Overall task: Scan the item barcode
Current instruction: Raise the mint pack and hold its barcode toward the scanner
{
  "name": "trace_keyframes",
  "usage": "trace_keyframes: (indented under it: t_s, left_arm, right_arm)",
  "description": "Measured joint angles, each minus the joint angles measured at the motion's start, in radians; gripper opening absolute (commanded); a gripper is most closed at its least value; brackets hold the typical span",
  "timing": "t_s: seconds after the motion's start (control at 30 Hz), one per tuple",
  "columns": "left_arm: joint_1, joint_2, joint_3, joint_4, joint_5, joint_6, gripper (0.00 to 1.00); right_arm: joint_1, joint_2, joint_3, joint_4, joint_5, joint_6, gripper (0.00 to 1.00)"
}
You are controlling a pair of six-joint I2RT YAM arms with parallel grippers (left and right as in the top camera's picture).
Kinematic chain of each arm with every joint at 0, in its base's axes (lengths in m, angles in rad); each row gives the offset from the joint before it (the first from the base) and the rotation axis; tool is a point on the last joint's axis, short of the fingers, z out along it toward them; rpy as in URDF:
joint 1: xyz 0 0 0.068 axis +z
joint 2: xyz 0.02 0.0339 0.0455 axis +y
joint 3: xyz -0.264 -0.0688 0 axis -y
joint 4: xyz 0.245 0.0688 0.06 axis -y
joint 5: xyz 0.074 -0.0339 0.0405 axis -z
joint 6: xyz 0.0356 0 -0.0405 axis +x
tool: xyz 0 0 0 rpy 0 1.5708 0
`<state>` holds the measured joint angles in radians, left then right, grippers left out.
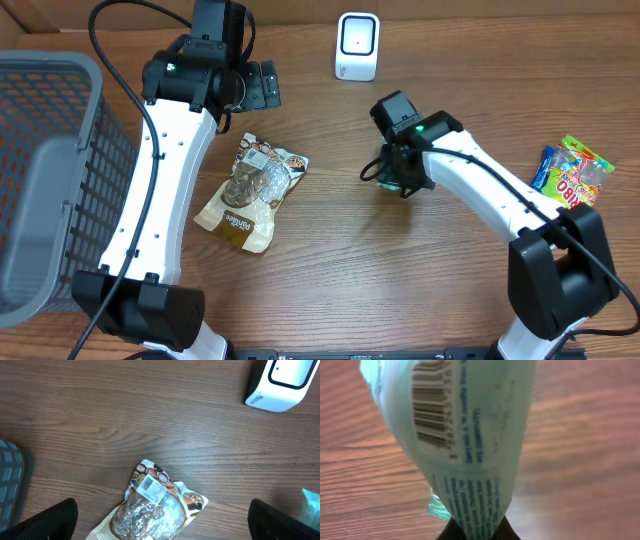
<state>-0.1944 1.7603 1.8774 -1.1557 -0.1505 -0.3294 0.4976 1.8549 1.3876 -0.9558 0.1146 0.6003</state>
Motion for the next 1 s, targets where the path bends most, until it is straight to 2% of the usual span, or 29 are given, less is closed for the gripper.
trace_keyframes:
  t_s: [0.13,0.33,0.57,0.7,0.83,1.0]
  left_arm:
    - [0.000,0.000,0.000,0.000,0.000,0.000,1.00]
    - [0.000,0.000,0.000,0.000,0.000,0.000,1.00]
    - [0.000,0.000,0.000,0.000,0.000,0.000,1.00]
    - [0.000,0.000,0.000,0.000,0.000,0.000,0.99]
    - [0.000,0.000,0.000,0.000,0.000,0.000,1.00]
    - [0.000,0.000,0.000,0.000,0.000,0.000,0.99]
  right_arm:
    - [0.000,-0.009,0.000,0.094,-0.022,-0.091,0.04]
    - [0.002,-0.137,0.000,0.188,-0.085,-0.389,0.04]
    - [0.002,-0.291,0.000,0.142,-0.239,-0.803,0.04]
    - [0.002,-0.319,0.000,0.105,-0.304,-0.980,0.04]
    - [0.002,-0.370,0.000,0.081,-0.360,-1.130,0.04]
    - [0.002,-0.483,0.000,0.093,-0.436,-1.215,0.04]
